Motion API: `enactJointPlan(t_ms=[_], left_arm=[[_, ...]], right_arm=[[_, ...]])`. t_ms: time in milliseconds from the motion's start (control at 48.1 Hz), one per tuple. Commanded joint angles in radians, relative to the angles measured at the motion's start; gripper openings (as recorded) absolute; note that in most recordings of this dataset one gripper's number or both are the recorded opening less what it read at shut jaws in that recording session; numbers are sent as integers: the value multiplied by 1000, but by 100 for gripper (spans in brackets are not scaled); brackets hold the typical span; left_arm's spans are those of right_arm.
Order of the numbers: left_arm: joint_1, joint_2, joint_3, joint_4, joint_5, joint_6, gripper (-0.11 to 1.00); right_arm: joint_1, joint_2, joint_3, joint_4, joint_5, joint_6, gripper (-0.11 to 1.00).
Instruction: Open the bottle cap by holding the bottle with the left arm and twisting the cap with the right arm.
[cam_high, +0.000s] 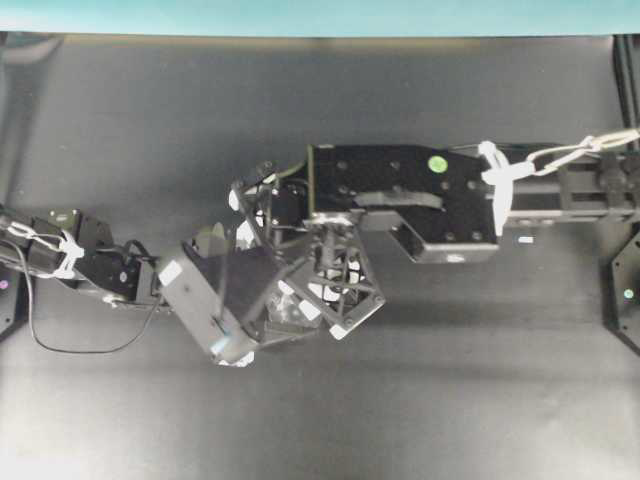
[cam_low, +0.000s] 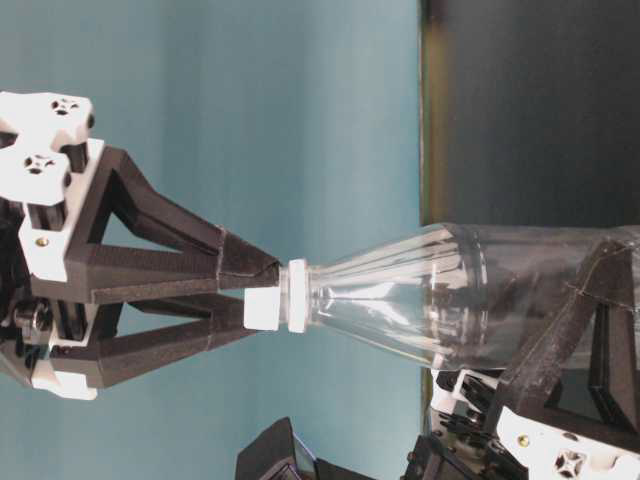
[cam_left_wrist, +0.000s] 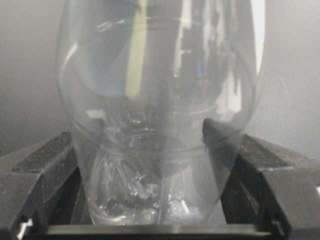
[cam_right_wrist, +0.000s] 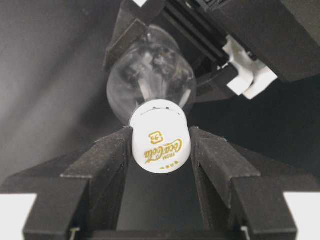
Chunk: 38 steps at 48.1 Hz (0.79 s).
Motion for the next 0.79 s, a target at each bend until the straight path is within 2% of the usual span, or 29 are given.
enactJointPlan(t_ms=[0, 666, 707, 770], left_arm=[[-3, 3, 2, 2, 8, -5, 80], [-3, 3, 3, 2, 8, -9, 80], [-3, 3, 3, 2, 8, -9, 80], [-3, 3, 3, 2, 8, -9, 80]], right_arm=[[40, -6, 26, 0, -9, -9, 37], [52, -17, 31, 3, -49, 147, 37], [51, -18, 31, 3, -55, 166, 41], [52, -20, 31, 3, -63, 193, 60]])
